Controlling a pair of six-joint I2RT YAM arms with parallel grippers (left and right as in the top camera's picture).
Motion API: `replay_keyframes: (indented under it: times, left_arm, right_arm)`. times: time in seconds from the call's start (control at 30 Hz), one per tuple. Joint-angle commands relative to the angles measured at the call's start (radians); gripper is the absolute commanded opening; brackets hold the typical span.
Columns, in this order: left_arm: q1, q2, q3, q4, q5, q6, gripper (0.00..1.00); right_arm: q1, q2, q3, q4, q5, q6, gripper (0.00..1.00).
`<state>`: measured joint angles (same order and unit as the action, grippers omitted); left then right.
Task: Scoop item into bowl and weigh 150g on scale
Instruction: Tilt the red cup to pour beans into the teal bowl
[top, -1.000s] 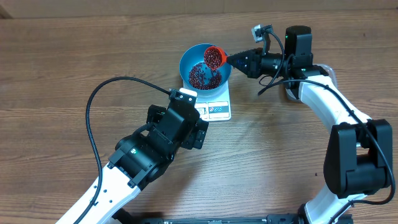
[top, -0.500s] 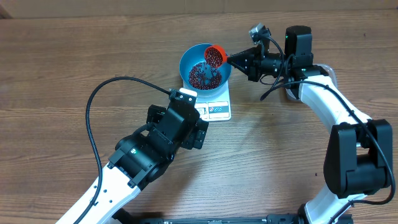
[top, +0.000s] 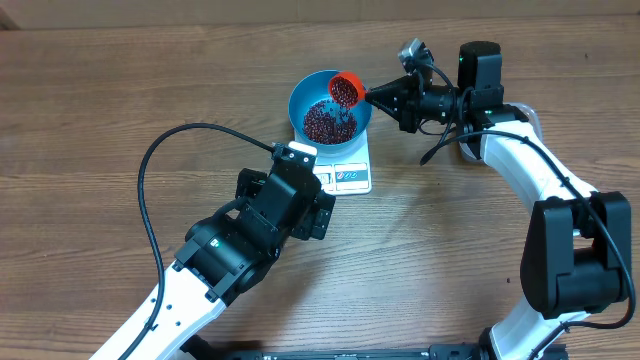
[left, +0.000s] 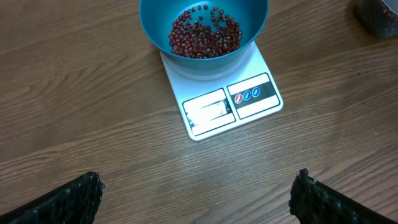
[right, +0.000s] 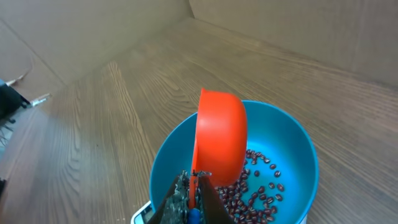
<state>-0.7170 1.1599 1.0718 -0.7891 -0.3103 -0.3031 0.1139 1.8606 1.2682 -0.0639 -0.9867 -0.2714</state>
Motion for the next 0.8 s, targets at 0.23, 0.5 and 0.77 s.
replay_keyframes:
  times: [0.23,0.5,0.77]
  left_arm:
    - [0.010,0.005,-0.004,0.000,-0.003,0.008,0.99]
    - [0.010,0.005,-0.004,0.000,-0.003,0.008,0.99]
    - [0.010,0.005,-0.004,0.000,-0.003,0.008,0.99]
  right_arm:
    - [0.005,0.006,0.002,0.006,-0.001,-0.061,0.04]
    - [0.005,0.006,0.002,0.006,-0.001,-0.075,0.04]
    - [0.005,0.006,0.002,-0.005,-0.001,-0.075,0.04]
